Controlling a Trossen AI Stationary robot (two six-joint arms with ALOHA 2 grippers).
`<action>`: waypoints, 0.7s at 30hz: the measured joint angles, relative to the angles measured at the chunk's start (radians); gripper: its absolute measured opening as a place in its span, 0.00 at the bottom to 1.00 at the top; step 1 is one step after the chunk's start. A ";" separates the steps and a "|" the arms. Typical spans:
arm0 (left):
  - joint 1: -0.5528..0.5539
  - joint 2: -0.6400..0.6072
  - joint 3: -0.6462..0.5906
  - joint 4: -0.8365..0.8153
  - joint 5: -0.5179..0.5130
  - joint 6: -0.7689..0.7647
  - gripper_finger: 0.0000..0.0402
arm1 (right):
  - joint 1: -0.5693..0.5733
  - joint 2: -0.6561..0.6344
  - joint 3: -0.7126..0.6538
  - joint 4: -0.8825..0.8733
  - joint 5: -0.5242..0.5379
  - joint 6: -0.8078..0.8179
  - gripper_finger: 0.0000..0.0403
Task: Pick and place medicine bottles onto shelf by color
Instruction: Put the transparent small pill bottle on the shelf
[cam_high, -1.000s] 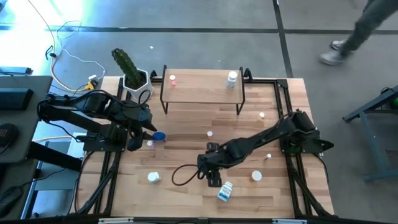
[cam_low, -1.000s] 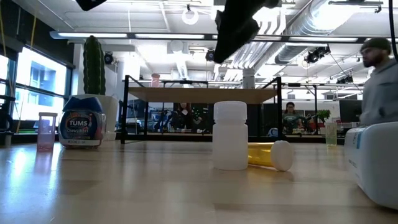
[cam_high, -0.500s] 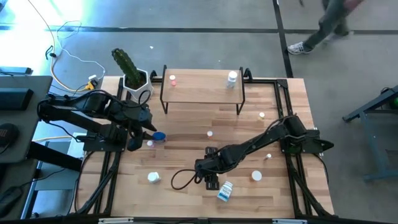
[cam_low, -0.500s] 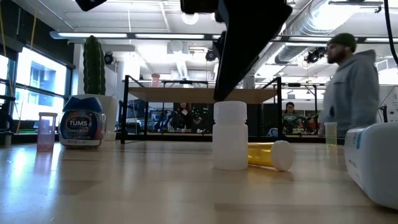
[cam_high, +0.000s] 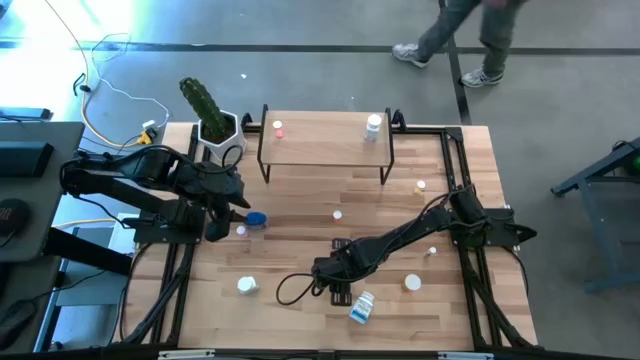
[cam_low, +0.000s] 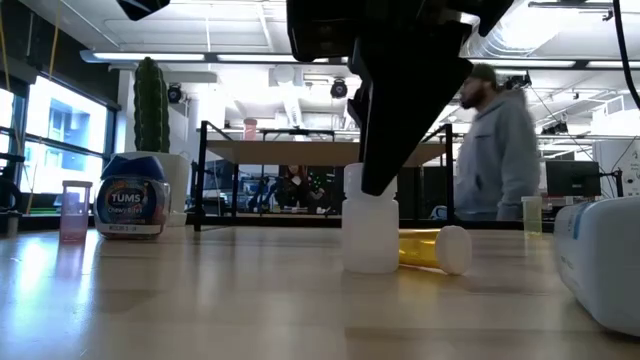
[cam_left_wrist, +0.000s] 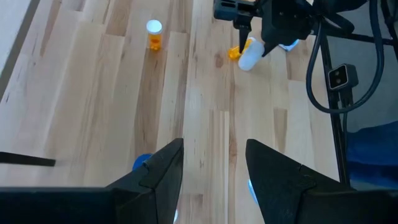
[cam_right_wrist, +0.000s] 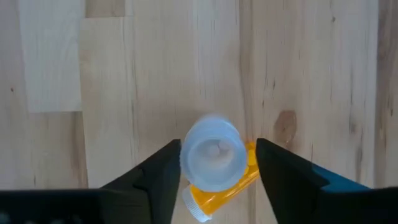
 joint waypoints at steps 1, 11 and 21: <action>0.000 0.000 0.000 -0.001 0.000 0.000 0.41 | 0.000 0.000 0.000 0.000 -0.012 0.000 0.44; 0.000 0.000 0.000 -0.007 0.000 0.000 0.41 | -0.006 -0.004 0.024 -0.025 -0.087 0.052 0.28; 0.000 0.000 0.000 -0.007 0.000 -0.014 0.41 | -0.044 -0.005 0.265 -0.221 -0.062 0.023 0.30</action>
